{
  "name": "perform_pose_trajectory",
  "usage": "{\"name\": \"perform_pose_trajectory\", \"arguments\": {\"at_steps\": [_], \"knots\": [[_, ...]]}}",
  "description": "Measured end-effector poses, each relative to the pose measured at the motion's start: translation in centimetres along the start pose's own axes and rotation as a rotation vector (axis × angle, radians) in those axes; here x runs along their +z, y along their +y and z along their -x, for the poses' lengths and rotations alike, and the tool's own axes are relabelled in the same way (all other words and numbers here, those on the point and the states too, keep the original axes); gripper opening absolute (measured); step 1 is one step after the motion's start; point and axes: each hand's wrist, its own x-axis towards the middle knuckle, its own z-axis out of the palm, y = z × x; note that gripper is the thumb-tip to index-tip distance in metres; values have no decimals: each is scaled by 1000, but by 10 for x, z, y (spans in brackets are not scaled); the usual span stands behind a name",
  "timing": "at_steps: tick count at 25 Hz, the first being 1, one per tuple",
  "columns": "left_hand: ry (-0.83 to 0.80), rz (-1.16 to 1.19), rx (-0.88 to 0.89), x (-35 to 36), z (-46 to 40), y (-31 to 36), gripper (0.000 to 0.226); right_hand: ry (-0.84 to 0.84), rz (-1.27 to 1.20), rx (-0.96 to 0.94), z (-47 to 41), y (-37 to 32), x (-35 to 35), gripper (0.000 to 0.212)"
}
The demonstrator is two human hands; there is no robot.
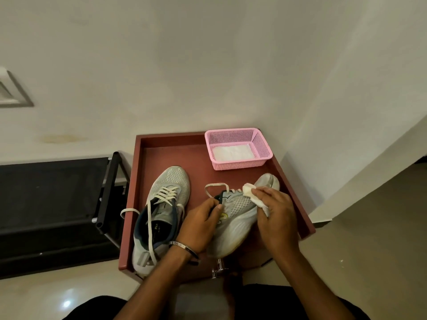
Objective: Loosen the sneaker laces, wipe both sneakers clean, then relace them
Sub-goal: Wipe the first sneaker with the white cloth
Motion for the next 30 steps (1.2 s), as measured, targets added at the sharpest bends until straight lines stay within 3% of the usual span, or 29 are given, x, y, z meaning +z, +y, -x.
{"name": "perform_pose_trajectory", "arguments": {"at_steps": [2,5,7,10,13,18,22,26,30], "knots": [[19,-64,77,0,1,-2,23,-41,33,-36,9,-9,6,44],[18,-46,95,-3,1,-5,26,-196,-81,-309,37,-29,18,45],[20,-20,92,-6,1,-9,30,-210,-5,-420,39,-28,17,47],[2,-31,116,-7,3,-12,19,-37,201,-210,11,-1,5,52],[-9,-16,126,-5,4,-14,14,19,193,9,3,4,4,52],[23,46,94,-4,2,-18,15,-133,110,-347,31,-19,22,52],[11,4,119,-2,4,-16,14,-63,171,-16,2,4,16,57],[22,53,92,-4,2,-17,19,-252,-103,-269,38,-23,36,62],[39,88,62,-5,3,-14,23,-229,-160,-330,37,-23,28,56]]}}
